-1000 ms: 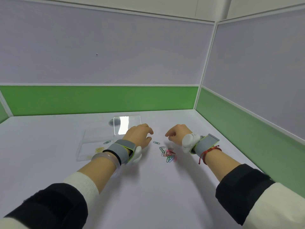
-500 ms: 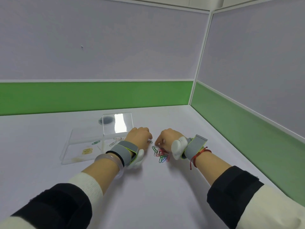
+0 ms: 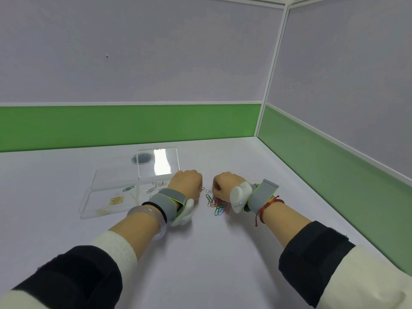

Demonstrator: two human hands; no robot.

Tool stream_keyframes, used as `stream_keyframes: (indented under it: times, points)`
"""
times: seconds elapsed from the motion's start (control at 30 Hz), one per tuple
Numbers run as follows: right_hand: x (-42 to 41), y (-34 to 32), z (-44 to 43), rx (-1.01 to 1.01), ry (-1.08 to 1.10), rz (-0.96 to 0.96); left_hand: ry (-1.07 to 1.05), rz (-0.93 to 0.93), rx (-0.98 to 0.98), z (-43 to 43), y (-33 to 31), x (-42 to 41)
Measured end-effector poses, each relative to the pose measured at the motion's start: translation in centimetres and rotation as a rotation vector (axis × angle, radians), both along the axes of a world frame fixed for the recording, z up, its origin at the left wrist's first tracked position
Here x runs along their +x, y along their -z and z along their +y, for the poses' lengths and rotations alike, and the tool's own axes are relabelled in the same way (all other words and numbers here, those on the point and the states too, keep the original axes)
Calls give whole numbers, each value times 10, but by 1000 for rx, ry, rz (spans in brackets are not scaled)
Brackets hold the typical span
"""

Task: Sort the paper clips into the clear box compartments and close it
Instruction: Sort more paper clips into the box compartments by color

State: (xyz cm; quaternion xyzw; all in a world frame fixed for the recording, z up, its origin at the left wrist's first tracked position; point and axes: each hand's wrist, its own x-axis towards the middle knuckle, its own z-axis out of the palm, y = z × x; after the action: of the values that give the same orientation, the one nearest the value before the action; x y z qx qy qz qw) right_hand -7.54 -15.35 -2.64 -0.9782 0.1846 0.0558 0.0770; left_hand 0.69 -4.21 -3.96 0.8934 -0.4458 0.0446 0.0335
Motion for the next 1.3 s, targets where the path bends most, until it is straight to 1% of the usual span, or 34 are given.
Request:
stream_keyframes:
  times: [0.17, 0.27, 0.5, 0.73, 0.9, 1.1, 1.3]
  points:
    - [-5, -9, -6, 74, 72, -83, -20, 27, -65, 6, -9, 0]
    - [-7, -13, -1, 67, 82, -141, -27, 58, -100, 11, -16, 2]
    - [3, -27, 20, 71, 57, -209, -55, 49, -174, 36, -34, 5]
    - [31, -43, 62, 95, -26, -266, -157, 19, -214, 97, -57, 31]
    - [51, -46, 91, 99, -67, -280, -231, 18, -190, 140, -59, 48]
    - [63, -48, 113, 55, -108, -271, -261, 57, -153, 166, -57, 62]
    - [61, -50, 105, 54, -57, -292, -268, 66, -166, 170, -59, 62]
